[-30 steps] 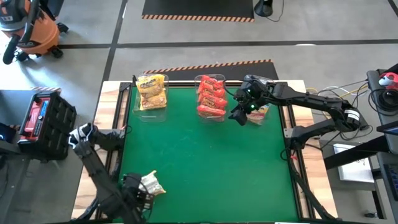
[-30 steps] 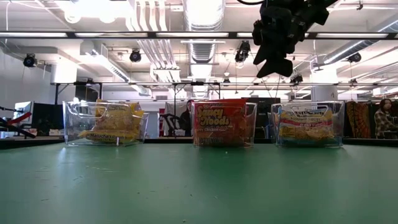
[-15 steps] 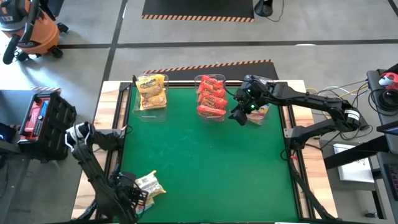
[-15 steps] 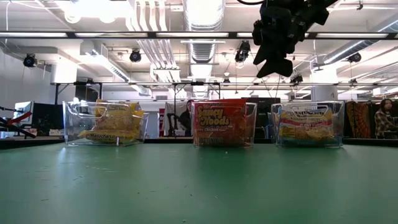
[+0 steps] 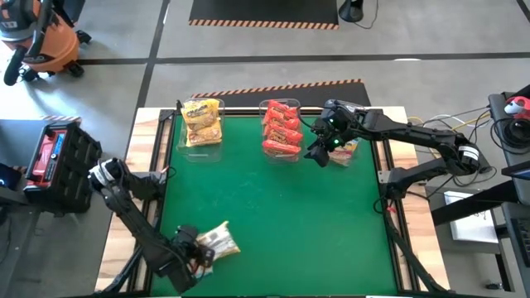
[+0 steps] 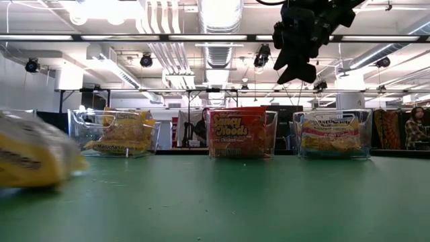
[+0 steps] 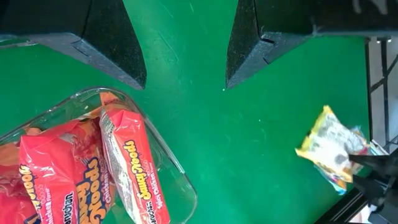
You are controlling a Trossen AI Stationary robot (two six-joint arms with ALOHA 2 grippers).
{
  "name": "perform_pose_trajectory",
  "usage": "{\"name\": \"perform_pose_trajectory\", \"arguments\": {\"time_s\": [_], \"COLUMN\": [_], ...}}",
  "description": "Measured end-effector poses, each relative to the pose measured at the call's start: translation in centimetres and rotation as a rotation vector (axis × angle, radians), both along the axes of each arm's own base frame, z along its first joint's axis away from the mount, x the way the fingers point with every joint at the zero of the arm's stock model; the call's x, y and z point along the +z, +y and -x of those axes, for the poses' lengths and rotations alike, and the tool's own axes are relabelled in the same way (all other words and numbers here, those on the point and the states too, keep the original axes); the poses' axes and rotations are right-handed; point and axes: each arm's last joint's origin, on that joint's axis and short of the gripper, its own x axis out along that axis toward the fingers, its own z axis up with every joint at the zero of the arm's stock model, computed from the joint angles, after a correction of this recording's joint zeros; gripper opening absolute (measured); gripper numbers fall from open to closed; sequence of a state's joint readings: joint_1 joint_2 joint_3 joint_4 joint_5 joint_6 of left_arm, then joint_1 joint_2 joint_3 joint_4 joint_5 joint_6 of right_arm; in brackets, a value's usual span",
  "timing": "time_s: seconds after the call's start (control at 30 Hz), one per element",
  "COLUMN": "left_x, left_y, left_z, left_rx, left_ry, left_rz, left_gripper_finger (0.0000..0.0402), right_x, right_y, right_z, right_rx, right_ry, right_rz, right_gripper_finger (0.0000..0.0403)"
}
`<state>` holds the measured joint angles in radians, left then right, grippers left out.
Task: Sort Maruchan noodles
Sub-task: Put the yellow noodle pack into the left transparent bin
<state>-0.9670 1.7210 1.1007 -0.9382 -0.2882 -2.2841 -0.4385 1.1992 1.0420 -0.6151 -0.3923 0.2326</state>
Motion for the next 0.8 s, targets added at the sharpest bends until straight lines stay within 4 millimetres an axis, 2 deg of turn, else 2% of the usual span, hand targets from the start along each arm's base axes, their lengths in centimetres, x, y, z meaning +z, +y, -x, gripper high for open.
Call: {"name": "perform_pose_trajectory", "arguments": {"time_s": [0.27,0.53,0.8], "left_x": [0.1,0.3,0.6], "left_y": [1.3,2.7,4.2], "left_z": [-2.3,-5.9,-8.3], "left_rx": [0.015,-0.054,-0.035], "left_ry": [-0.137,-0.212,-0.285], "left_rz": [-0.071,-0.042,-0.028], "left_gripper_finger": [0.0206,0.0206,0.0206], "right_x": [0.0,0.0,0.0], "right_y": [0.0,0.0,0.0], "right_z": [0.0,0.0,0.0], "right_rx": [0.000,0.000,0.175], "right_ry": [0.000,0.001,-0.026], "right_rz": [0.000,0.000,0.185], "right_gripper_finger": [0.0208,0.0208,0.0208]}}
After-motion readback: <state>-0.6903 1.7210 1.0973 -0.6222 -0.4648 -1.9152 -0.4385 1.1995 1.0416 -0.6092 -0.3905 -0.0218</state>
